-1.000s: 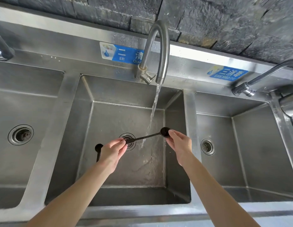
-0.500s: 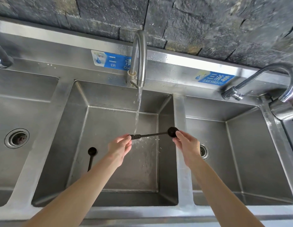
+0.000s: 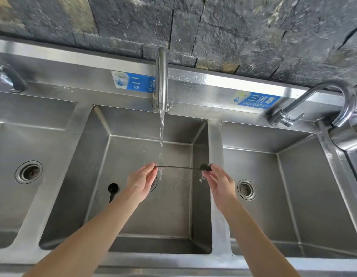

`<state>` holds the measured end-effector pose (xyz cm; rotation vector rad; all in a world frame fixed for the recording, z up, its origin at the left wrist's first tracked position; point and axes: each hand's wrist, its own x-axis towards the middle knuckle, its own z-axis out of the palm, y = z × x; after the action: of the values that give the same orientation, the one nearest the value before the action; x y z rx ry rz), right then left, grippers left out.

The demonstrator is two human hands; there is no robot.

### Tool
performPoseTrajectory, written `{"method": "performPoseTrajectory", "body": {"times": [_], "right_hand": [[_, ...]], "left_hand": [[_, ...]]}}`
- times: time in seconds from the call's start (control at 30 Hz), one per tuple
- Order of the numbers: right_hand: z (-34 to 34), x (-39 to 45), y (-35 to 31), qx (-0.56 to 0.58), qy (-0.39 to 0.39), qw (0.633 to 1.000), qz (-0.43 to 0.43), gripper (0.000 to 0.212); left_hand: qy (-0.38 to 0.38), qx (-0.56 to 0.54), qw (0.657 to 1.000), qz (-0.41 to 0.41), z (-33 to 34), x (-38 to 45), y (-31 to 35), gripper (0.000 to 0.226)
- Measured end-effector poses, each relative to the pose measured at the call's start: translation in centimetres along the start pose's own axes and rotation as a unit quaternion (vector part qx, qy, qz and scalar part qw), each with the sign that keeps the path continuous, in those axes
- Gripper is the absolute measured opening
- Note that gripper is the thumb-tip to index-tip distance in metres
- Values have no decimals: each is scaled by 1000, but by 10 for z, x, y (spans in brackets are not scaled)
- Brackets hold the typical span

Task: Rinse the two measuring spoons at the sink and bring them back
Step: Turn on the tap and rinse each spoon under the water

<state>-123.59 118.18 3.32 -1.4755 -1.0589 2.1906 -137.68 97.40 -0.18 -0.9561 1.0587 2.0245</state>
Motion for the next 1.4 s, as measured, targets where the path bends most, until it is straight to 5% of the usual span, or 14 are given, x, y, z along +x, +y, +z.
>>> {"method": "performPoseTrajectory", "body": {"times": [0.27,0.9,1.2,1.4], "right_hand": [[8,14,8,-21,8,1000,18,27],[85,2,51,-88,-39,994,45,29],[84,-9,68,-174,-53,979,95,19],[68,-15,77,-221,21,970,94,20]], "left_hand": [[-46,-7,998,31,6,-6,6,24],[-17,-33,997,65,-66,-7,67,28],[7,115,985,130,-91,-14,83,13],[0,354,924,144,-112,-2,75,23]]}}
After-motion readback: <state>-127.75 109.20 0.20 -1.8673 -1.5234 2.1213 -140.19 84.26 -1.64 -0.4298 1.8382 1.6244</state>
